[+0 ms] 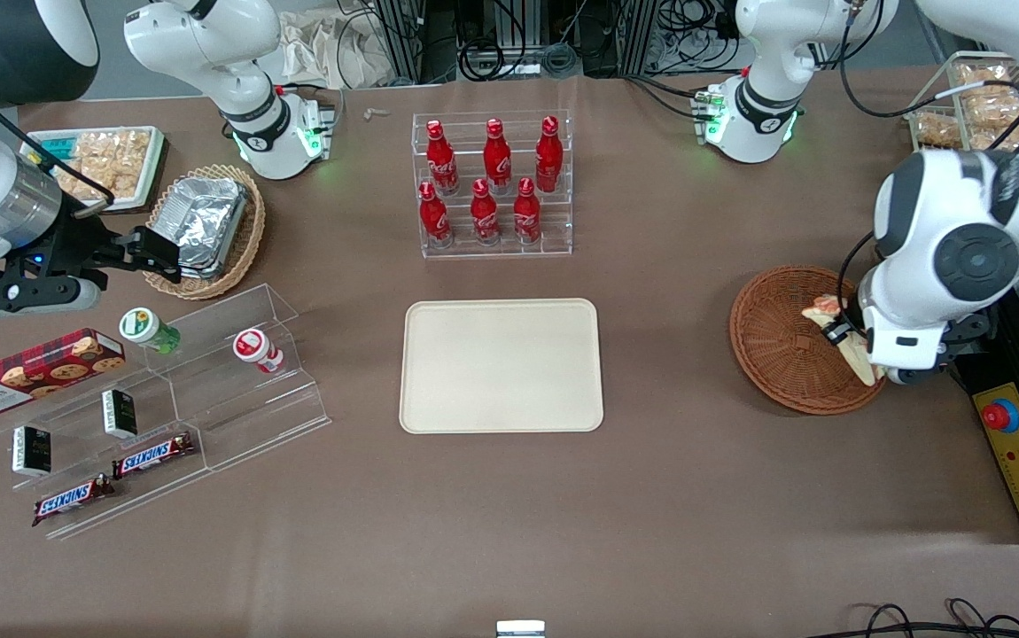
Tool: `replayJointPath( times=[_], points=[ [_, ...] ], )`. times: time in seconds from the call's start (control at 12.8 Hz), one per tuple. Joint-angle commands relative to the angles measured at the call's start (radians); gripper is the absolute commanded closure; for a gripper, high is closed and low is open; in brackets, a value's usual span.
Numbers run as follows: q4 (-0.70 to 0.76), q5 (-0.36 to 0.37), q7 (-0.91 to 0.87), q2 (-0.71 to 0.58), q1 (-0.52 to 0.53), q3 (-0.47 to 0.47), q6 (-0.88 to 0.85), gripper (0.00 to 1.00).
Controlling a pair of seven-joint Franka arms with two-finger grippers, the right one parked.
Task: Place sandwich from basket to tray
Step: 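Lift the sandwich and carry it with the left gripper to the tray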
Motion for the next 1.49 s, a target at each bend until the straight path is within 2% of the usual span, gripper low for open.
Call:
replayJointPath(
  times=[0.0, 0.16, 0.31, 0.39, 0.55, 0.7, 1.1, 1.41],
  points=[
    [0.199, -0.070, 0.050, 0.020, -0.001, -0.066, -0.140, 1.00],
    [0.273, -0.093, 0.032, 0.023, -0.001, -0.164, -0.160, 1.00],
    [0.276, -0.113, 0.038, 0.025, -0.001, -0.246, -0.157, 1.00],
    [0.273, -0.169, 0.045, 0.038, -0.003, -0.275, -0.146, 1.00],
    [0.249, -0.196, 0.032, 0.072, -0.038, -0.333, -0.056, 1.00],
    [0.189, -0.193, 0.015, 0.104, -0.114, -0.335, 0.077, 1.00],
    [0.086, -0.121, -0.028, 0.270, -0.219, -0.334, 0.354, 1.00],
    [0.085, 0.061, -0.137, 0.422, -0.265, -0.330, 0.469, 1.00]
  ],
)
